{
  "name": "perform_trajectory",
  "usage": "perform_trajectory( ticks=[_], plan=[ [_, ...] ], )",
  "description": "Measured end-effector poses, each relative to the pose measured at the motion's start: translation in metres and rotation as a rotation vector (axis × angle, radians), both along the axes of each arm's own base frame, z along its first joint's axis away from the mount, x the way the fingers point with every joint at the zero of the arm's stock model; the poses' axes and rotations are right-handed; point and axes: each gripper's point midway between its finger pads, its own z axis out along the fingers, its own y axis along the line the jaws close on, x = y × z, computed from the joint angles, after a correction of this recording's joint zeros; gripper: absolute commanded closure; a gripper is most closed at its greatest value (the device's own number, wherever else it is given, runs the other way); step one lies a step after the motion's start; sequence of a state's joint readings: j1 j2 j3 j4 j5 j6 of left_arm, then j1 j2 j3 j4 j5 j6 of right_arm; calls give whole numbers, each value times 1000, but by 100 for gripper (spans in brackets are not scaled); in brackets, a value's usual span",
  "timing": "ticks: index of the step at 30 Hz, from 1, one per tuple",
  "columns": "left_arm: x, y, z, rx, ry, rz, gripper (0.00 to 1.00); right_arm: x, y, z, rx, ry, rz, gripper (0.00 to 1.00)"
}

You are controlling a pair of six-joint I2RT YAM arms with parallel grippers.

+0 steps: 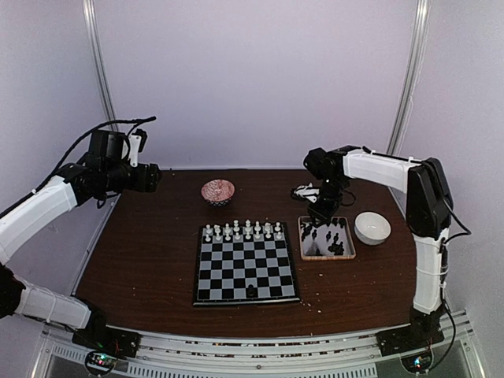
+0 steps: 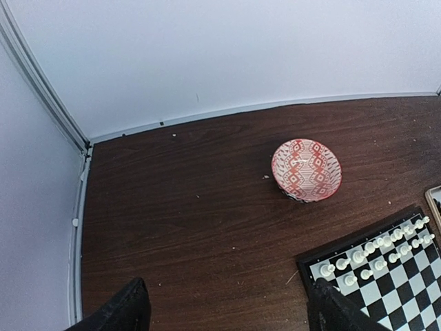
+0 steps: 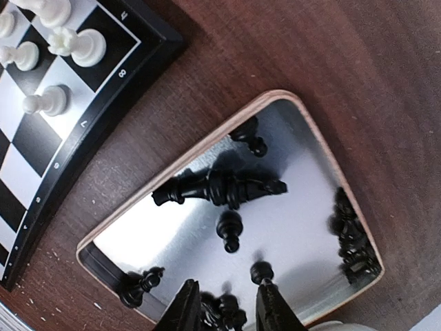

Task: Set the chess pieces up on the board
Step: Pick up the pawn from the storage box.

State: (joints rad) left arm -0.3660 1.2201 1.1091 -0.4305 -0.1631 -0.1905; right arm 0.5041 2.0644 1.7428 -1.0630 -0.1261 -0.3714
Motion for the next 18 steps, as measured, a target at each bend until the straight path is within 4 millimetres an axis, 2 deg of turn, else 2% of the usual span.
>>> perform_trajectory(
  ticks=[3,6,18],
  plan=[
    [1,-1,-2,0,4,-2,20,-2,1,-25,-20,56,-10,70],
    [1,-1,-2,0,5,-2,20,-3,1,-39,-30,86,-18,71],
    [0,-2,-2,-3,7,-8,20,3,5,-41,-9,87,-37,81]
  ],
)
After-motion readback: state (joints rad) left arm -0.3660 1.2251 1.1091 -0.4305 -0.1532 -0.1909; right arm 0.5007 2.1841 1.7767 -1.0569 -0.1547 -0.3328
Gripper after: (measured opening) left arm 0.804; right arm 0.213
